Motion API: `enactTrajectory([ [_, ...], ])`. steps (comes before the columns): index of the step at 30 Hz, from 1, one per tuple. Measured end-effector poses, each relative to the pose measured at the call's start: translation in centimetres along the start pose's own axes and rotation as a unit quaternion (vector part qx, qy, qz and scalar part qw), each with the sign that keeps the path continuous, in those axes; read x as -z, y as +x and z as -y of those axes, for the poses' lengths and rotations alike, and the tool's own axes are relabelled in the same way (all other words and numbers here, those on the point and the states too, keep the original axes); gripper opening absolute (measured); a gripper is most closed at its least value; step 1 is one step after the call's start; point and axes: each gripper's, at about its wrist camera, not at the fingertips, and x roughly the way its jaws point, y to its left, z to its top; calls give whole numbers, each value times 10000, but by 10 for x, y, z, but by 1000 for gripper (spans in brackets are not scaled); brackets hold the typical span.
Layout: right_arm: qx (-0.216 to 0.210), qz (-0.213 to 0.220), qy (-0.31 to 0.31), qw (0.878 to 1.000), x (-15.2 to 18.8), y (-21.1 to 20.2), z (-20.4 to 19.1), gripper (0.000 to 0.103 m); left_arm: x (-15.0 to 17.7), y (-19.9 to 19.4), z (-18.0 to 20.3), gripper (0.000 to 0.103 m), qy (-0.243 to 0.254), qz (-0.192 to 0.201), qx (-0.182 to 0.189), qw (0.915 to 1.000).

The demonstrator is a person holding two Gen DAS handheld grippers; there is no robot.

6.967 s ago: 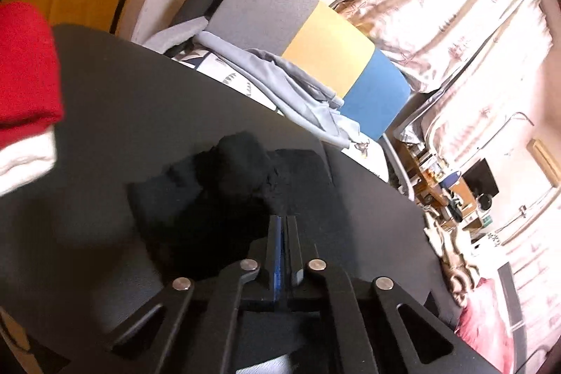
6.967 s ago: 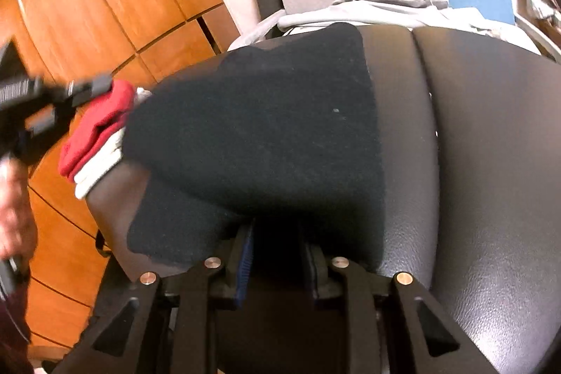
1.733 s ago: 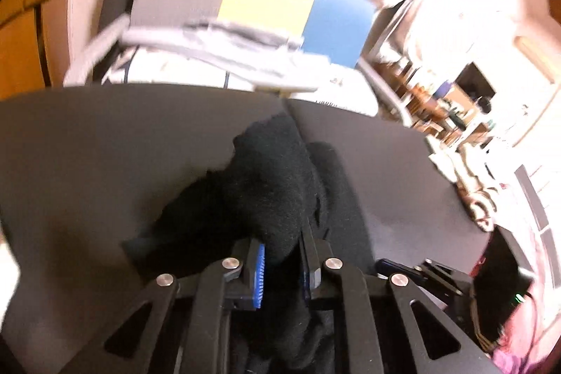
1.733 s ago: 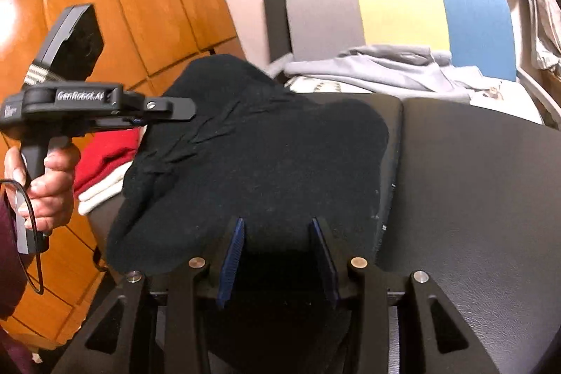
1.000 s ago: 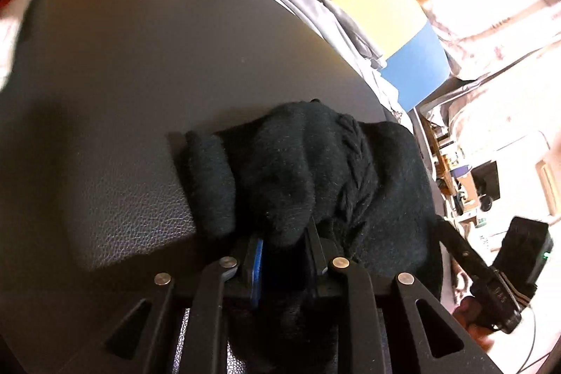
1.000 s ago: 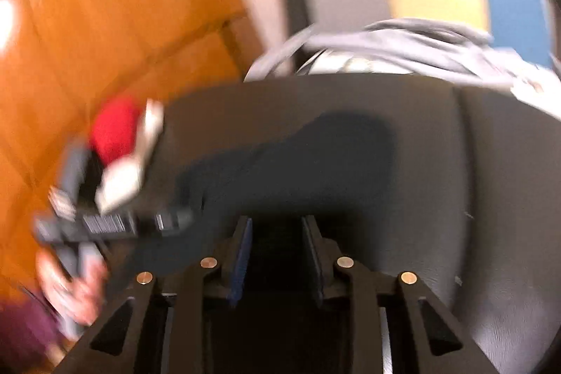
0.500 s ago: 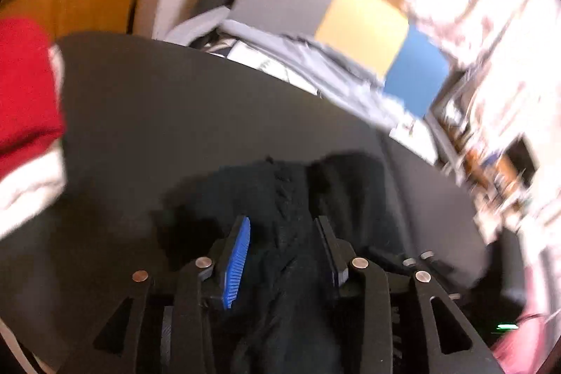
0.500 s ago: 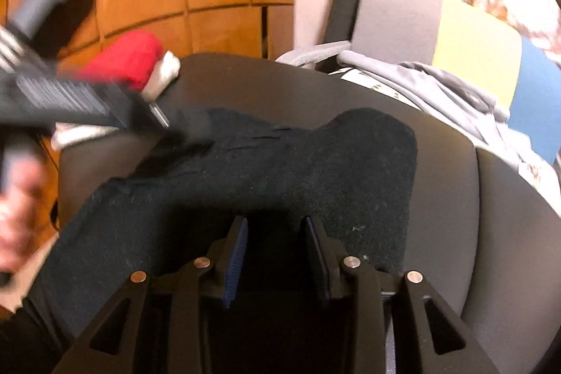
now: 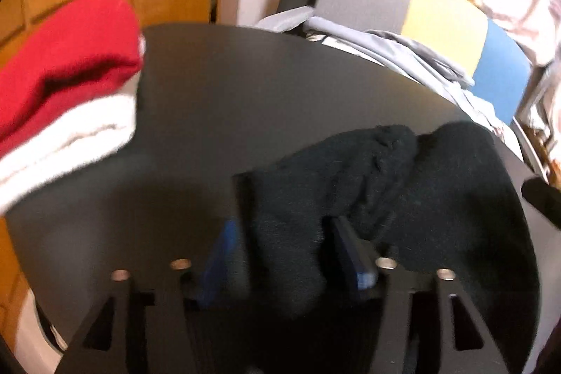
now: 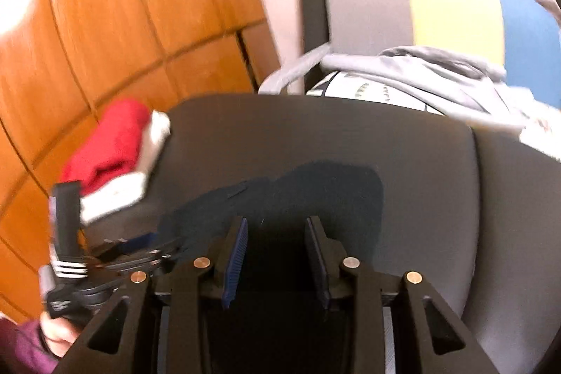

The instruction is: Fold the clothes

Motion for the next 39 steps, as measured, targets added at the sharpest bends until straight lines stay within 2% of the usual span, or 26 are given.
enactTrajectory([
  [2,49,-364,-192,9991,-10,26,1,34,3,0,-8,70,-4,22,-44,10000],
  [4,375,-790,-225,9959,-10,53,5,32,2,1,-8,70,-9,80,-129,9999],
  [5,526,-929,-46,9943,-8,64,13,32,1,1,-7,70,-13,116,-181,9998],
  [7,526,-608,681,9944,-3,62,32,23,-1,7,-1,72,-100,145,-247,9995],
  [9,562,-353,1001,9928,3,61,40,20,2,8,-3,74,-85,197,-359,9991],
  [11,606,-215,874,9941,6,59,37,20,4,7,-2,76,-45,248,-465,9986],
  [13,398,-196,873,9952,7,55,37,22,2,9,-2,79,-50,239,-463,9986],
  [14,336,-183,1020,9940,8,46,40,22,0,9,-4,79,-84,202,-372,9991],
  [15,275,-152,1164,9927,9,35,43,27,-5,8,-9,79,-153,138,-182,9996],
  [17,182,153,1365,9904,15,1,44,35,-13,3,-21,78,-333,34,214,9992],
  [19,96,337,1217,9919,28,-31,36,35,-15,-15,-39,73,-574,117,420,9974],
  [21,134,301,905,9954,41,-52,25,35,-12,-31,-50,73,-649,214,497,9964],
  [24,-16,132,468,9988,63,-57,4,35,6,-36,-36,73,-81,203,484,9986],
  [27,-10,-134,-71,9999,81,-45,-17,35,25,-40,-23,73,488,192,470,9975],
  [30,263,-303,-590,9975,98,-44,-29,35,44,-45,-9,71,1055,180,453,9932],
  [33,591,-718,-905,9915,123,-45,-27,35,62,-49,4,73,1618,167,436,9857],
  [34,633,-601,-925,9919,130,-49,-26,35,69,-51,8,75,1805,163,430,9825],
  [35,604,-497,-769,9940,135,-52,-22,35,73,-52,9,77,1879,154,445,9811],
  [37,487,-353,-349,9976,141,-56,-12,35,69,-48,0,87,1661,44,529,9847],
  [39,402,-277,-54,9988,143,-58,-7,35,64,-45,-8,88,1445,-101,693,9870],
])
